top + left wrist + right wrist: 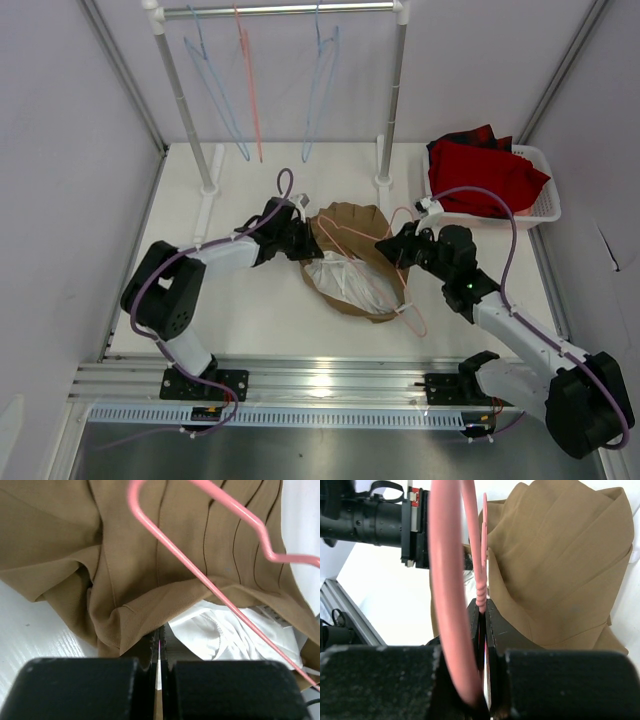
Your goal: Place the skirt on the hanger
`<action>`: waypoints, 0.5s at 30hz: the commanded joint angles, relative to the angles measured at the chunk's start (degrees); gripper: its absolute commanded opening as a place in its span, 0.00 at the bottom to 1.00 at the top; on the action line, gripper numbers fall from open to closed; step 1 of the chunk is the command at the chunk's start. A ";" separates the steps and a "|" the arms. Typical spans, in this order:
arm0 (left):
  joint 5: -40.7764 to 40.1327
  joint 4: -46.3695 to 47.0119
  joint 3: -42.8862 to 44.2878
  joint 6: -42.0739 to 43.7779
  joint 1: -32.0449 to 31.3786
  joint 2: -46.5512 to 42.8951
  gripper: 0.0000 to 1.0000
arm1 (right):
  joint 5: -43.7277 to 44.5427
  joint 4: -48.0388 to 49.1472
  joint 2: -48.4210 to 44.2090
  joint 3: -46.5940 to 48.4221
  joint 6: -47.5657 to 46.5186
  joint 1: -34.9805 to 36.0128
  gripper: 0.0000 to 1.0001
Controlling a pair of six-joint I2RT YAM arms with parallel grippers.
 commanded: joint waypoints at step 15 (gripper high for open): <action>2.10 6.79 -2.56 -8.51 8.00 -3.13 0.00 | -9.50 -1.21 -5.50 -1.55 0.47 0.37 0.00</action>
